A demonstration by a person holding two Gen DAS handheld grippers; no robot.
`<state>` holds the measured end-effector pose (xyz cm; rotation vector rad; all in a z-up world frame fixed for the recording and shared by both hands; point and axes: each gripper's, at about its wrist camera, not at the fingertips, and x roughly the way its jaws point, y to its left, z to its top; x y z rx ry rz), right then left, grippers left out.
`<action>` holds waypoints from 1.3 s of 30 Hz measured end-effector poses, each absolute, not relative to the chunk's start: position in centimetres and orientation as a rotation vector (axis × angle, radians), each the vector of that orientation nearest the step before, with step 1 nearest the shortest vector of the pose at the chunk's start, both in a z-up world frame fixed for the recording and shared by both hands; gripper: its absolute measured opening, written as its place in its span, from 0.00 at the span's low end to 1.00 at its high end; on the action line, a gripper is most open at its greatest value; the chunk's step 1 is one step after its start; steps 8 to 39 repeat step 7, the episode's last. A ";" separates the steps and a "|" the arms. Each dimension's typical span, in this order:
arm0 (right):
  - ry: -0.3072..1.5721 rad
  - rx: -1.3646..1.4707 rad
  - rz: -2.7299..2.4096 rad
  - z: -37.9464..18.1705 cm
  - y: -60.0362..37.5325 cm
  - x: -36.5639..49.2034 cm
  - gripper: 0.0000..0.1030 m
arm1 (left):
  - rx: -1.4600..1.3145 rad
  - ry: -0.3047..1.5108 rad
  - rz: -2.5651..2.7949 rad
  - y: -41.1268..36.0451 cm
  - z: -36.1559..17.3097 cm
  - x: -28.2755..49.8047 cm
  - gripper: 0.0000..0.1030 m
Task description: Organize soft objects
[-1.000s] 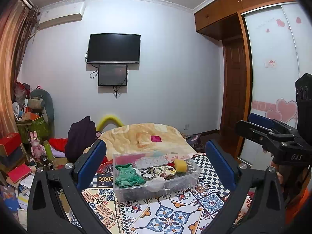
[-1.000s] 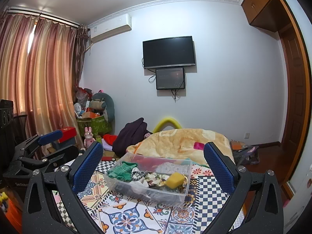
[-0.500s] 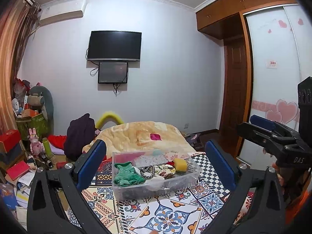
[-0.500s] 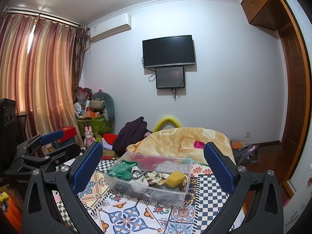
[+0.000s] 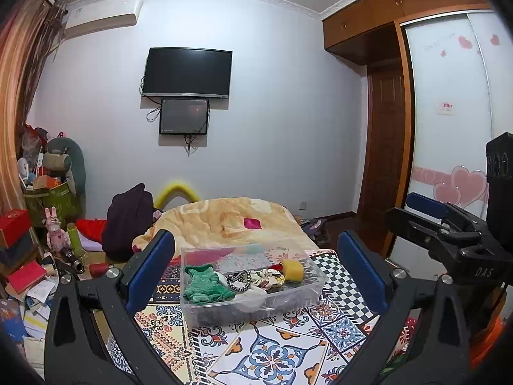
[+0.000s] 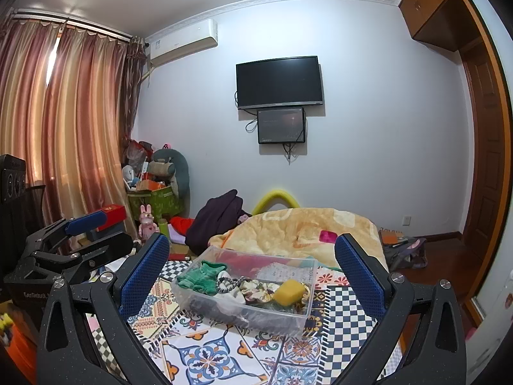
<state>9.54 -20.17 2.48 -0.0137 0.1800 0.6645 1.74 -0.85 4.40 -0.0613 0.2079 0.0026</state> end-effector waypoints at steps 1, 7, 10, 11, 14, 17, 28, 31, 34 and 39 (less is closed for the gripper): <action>0.181 -0.015 0.666 2.5 -20.1 9.6 1.00 | -0.062 0.208 0.004 -0.8 4.4 1.7 1.00; 0.182 -0.016 0.666 2.5 -20.1 9.5 1.00 | -0.063 0.215 0.003 -0.8 4.4 1.9 1.00; 0.182 -0.016 0.666 2.5 -20.1 9.5 1.00 | -0.063 0.215 0.003 -0.8 4.4 1.9 1.00; 0.182 -0.016 0.666 2.5 -20.1 9.5 1.00 | -0.063 0.215 0.003 -0.8 4.4 1.9 1.00; 0.182 -0.016 0.666 2.5 -20.1 9.5 1.00 | -0.063 0.215 0.003 -0.8 4.4 1.9 1.00; 0.182 -0.016 0.666 2.5 -20.1 9.5 1.00 | -0.063 0.215 0.003 -0.8 4.4 1.9 1.00; 0.182 -0.016 0.666 2.5 -20.1 9.5 1.00 | -0.063 0.215 0.003 -0.8 4.4 1.9 1.00; 0.182 -0.016 0.666 2.5 -20.1 9.5 1.00 | -0.063 0.215 0.003 -0.8 4.4 1.9 1.00; 0.182 -0.016 0.666 2.5 -20.1 9.5 1.00 | -0.063 0.215 0.003 -0.8 4.4 1.9 1.00; 0.182 -0.016 0.666 2.5 -20.1 9.5 1.00 | -0.063 0.215 0.003 -0.8 4.4 1.9 1.00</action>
